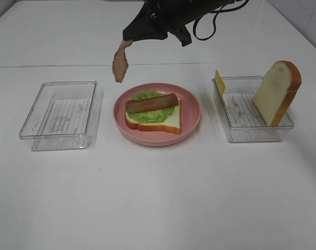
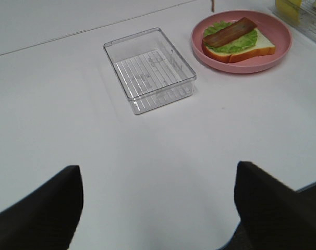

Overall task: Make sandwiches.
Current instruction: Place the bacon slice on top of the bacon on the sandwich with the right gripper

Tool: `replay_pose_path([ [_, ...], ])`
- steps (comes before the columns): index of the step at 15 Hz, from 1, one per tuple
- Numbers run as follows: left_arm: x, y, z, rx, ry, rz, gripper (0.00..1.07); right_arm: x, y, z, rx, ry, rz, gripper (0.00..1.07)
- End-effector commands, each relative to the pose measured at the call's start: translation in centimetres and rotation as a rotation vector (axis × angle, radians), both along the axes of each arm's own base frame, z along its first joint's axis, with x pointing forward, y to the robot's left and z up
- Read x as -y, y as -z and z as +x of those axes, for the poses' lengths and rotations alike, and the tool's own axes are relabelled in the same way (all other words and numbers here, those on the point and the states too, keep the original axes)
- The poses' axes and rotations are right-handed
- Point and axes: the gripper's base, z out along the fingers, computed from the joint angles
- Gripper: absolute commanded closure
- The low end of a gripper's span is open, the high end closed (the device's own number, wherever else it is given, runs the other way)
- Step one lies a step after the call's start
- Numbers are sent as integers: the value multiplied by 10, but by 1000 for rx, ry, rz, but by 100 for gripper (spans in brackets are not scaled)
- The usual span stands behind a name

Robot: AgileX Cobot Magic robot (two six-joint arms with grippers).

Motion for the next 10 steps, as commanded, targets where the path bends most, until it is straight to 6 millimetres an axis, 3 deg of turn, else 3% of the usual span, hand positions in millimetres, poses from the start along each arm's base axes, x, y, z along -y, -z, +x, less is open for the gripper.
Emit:
replay_pose_path([
  [1, 0, 1, -2, 23, 1, -15, 30, -7, 21, 15, -11, 114, 49, 107],
  [6, 0, 1, -2, 23, 1, -15, 30, -8, 77, 22, -181, 142, -3, 107],
  [10, 0, 1, -2, 23, 1, -15, 30, 10, 69, 21, -176, 181, -175, 107],
])
